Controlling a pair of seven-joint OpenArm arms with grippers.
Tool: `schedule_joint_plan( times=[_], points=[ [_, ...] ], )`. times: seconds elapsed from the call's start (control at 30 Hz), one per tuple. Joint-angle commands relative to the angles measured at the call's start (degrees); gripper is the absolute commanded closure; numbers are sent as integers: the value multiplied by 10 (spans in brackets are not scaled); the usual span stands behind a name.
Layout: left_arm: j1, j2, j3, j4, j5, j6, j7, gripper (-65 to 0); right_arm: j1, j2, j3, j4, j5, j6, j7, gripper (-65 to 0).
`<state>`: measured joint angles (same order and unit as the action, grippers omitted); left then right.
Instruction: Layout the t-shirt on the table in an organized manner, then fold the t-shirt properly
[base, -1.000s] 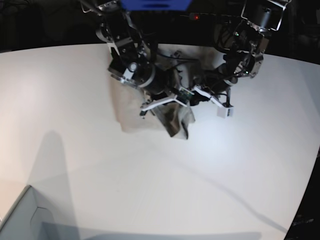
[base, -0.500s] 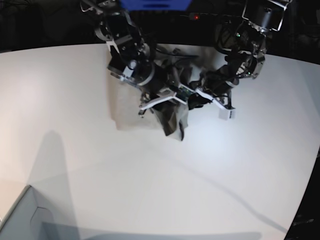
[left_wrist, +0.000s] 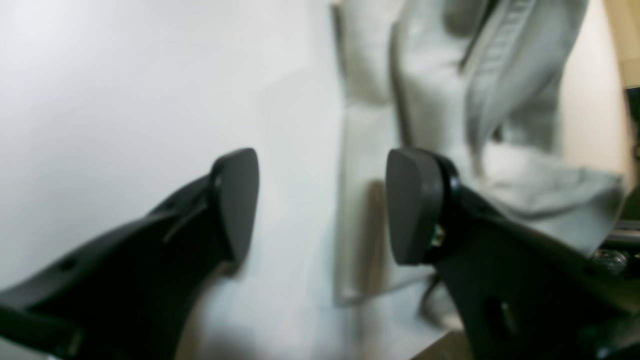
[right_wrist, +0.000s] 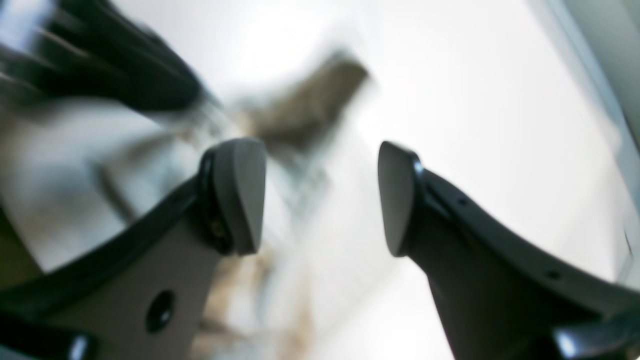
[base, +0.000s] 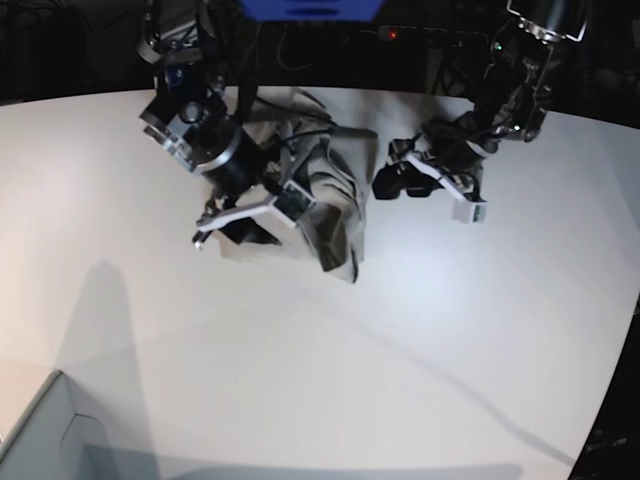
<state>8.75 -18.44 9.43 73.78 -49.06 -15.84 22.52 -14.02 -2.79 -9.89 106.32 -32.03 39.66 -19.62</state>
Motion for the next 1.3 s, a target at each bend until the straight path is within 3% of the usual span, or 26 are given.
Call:
schedule_joint_plan(
  times=[0.0,0.27,0.37,0.57,0.87,1.0,1.27],
  points=[
    [-2,-5,-2,17,-12,-6,-6,-392,3,-4,11,11,8,3,17,-356],
    [18,-74,-2,25,-97,-6,-10,-392,-22,-4,47,-4,9,3,17,-352],
    [23,-89,-23,25,-117,-6,-6,-392,-25,-4,45,-39,9,3,19,-307],
    [58,-84,-132,26,-118,-9,-6,-393,-33,-17,7,-71,9,3,20,-185],
    [71,-84,-160,26,-118,-10,-6,-393,-71,-17,-99,-71,6,3,21,-179],
    [72,-84,-160,24,-118,-10,-6,-393,-70,-12,-95,-49,6,3,19,-179],
    [84,-83,-188,26,-119,-11,-6,-394,-20,-17,-14,-11,8,3,17,-179]
  ],
)
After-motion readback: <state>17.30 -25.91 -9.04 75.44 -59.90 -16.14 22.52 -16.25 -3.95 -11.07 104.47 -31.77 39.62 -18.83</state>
